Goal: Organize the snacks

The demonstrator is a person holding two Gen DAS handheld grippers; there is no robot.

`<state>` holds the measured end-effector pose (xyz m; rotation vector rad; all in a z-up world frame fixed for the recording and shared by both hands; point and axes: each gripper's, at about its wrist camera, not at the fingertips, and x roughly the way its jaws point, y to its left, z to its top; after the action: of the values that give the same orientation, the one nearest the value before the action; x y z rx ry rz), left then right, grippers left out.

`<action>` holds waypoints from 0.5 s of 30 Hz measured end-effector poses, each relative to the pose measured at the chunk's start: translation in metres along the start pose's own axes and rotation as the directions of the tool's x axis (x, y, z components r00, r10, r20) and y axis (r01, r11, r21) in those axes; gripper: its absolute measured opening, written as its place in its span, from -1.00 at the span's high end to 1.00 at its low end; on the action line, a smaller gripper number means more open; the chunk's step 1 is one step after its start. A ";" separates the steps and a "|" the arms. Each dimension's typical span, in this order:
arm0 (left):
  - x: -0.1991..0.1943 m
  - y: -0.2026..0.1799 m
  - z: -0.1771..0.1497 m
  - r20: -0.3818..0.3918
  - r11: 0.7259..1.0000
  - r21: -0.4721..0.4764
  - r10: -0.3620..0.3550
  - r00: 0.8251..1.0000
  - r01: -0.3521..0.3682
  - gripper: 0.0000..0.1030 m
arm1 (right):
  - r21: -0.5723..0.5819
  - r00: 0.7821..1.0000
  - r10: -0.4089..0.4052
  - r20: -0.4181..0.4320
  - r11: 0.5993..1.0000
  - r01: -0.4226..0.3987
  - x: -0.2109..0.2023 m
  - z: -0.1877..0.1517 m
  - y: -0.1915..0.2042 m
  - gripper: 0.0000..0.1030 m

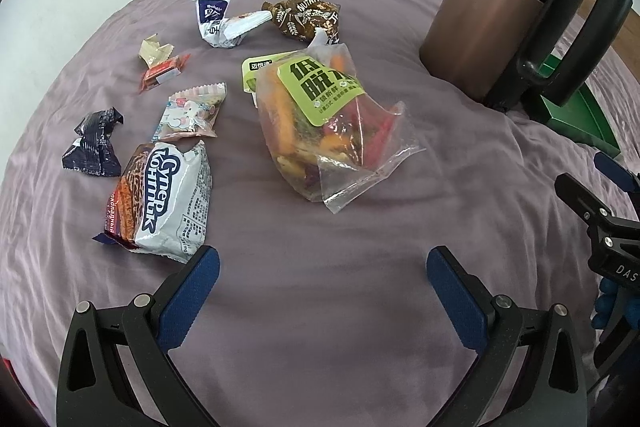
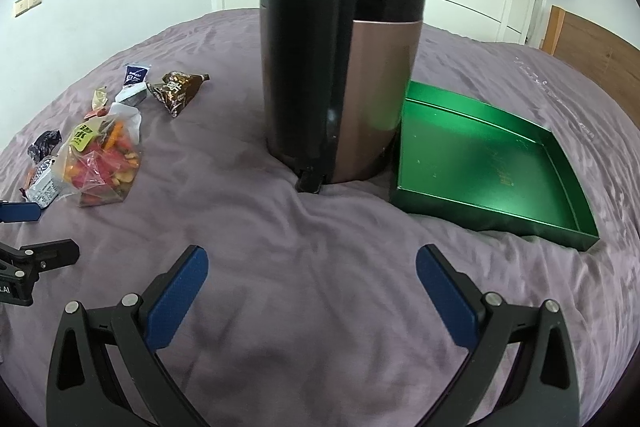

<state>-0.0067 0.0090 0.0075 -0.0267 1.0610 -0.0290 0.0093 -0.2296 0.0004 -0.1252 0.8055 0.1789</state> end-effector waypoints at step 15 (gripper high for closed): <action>-0.007 0.017 -0.001 0.005 0.999 -0.032 -0.017 1.000 0.017 -0.97 | -0.040 0.999 0.030 0.009 0.999 -0.030 -0.002 0.010 0.035 -1.00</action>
<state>-0.0110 0.0265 0.0122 -0.0645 1.0567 -0.0275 0.0080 -0.1938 0.0077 -0.1496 0.7945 0.2239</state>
